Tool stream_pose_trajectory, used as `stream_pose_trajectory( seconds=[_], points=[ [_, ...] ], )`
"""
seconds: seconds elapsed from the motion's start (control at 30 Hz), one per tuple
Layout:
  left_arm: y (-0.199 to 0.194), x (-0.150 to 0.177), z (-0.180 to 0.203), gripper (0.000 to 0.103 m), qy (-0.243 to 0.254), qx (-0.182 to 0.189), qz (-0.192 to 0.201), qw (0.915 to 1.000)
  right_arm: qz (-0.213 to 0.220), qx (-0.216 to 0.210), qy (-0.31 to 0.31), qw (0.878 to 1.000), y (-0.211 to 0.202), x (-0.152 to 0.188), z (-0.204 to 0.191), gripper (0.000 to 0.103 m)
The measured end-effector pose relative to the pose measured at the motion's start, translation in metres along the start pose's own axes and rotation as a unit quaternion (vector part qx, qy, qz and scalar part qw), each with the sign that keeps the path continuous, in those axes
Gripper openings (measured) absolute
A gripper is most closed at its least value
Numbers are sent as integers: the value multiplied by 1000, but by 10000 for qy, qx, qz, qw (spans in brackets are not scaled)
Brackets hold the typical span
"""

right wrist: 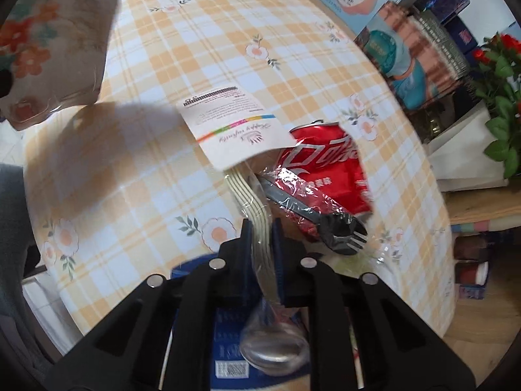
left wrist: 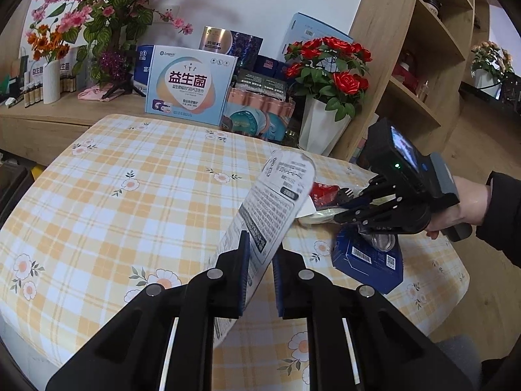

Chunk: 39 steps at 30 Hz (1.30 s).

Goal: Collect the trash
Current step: 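Close the right tool on the white plastic utensils while the left tool lifts the sheet, then carry both items to the brown bin and open the right tool while the left tool holds the sheet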

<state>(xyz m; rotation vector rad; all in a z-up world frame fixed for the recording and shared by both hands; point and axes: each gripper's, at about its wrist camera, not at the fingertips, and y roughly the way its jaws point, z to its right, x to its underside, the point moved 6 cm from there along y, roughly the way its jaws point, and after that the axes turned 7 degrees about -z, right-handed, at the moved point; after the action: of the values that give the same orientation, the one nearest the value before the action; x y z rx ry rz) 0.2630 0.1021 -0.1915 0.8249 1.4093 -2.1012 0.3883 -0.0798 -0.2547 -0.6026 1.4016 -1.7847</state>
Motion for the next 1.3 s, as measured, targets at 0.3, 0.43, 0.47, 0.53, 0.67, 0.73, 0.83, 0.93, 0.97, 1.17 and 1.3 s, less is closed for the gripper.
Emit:
stream_pose_trajectory(
  seconds=[0.3,0.43,0.47,0.53,0.67,0.73,0.83,0.93,0.97,1.17,1.3],
  points=[
    [-2,-1,13,1,-75,166,-74,9998,639,-421,1118,9908,-48,23,32,15],
    [3,4,17,1,-58,143,-130,9998,940,-827,1741,9767,-55,43,40,15],
    [1,4,18,1,-92,160,-146,9997,1030,-910,1871,9727,-57,48,41,15],
    [-4,5,21,1,-77,176,-147,9997,1219,-1042,2096,9646,-62,60,41,15],
    [-16,5,31,1,61,140,-113,9998,1657,-1194,2451,9477,-79,85,39,16],
    [-24,5,37,1,122,129,-88,9998,1914,-1305,2658,9358,-90,100,36,16],
    [-36,8,48,1,226,114,-59,9997,2286,-1531,2882,9172,-105,123,23,15],
    [-50,13,60,1,320,70,-10,9995,2511,-1588,2978,9072,-115,145,6,16],
    [-55,15,63,1,330,68,2,9994,2567,-1614,3012,9041,-119,152,2,16],
    [-88,31,89,1,359,116,109,9992,2714,-1661,3295,8889,-128,203,-28,16],
    [-109,43,106,1,420,100,167,9989,2630,-1565,3277,8938,-130,230,-50,16]
  ],
)
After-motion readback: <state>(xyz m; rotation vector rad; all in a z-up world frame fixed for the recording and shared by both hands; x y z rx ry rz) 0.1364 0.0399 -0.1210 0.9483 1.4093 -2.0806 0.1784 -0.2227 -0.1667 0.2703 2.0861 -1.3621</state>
